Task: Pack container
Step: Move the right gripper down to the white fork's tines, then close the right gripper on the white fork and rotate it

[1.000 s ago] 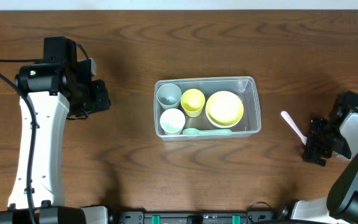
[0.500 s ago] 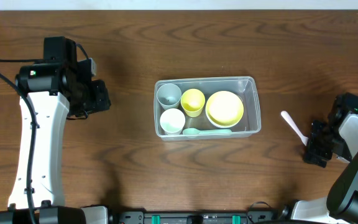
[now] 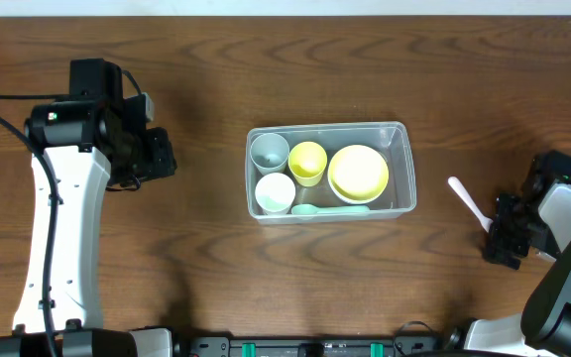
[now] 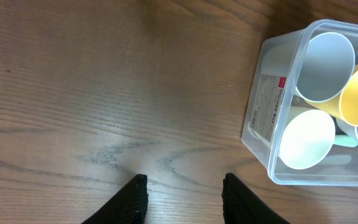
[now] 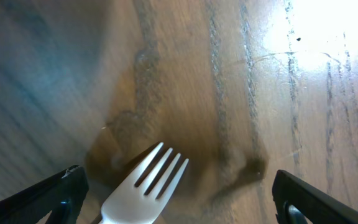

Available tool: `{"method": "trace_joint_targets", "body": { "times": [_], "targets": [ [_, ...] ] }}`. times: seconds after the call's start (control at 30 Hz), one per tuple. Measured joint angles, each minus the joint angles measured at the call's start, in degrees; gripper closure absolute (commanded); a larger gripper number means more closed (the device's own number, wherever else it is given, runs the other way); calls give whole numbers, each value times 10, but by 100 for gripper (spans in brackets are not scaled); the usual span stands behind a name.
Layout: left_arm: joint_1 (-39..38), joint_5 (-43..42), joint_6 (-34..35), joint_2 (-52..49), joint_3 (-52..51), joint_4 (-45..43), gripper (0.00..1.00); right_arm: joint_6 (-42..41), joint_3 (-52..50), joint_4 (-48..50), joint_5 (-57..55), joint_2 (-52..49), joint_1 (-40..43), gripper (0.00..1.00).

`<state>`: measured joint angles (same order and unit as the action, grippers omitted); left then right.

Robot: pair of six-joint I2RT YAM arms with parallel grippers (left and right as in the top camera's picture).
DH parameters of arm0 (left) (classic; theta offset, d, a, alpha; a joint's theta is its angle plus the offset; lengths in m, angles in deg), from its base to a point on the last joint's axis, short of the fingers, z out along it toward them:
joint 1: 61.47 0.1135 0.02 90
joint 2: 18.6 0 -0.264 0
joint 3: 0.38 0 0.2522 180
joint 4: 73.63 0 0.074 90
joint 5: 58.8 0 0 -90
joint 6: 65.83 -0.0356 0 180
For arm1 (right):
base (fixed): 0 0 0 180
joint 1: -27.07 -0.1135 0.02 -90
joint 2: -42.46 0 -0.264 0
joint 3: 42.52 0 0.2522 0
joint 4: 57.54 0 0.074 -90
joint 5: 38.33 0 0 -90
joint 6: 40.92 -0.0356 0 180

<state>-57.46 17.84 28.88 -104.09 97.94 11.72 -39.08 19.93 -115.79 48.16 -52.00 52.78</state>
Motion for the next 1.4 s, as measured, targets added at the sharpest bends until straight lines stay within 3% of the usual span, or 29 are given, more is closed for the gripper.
{"method": "trace_joint_targets", "body": {
  "times": [0.27, 0.37, 0.57, 1.4],
  "targets": [
    [0, 0, 0, 0, 0, 1, 60, 0, -27, 39, 1, 13, 0, 10],
    [0, 0, 0, 0, 0, 1, 60, 1, -35, 46, 2, 21, 0, 18],
    [0, 0, 0, 0, 0, 2, 60, 6, -38, 81, 2, 28, 0, 22],
    [0, 0, 0, 0, 0, 2, 60, 17, -38, 129, 11, 28, 0, 34]
  ]
}}
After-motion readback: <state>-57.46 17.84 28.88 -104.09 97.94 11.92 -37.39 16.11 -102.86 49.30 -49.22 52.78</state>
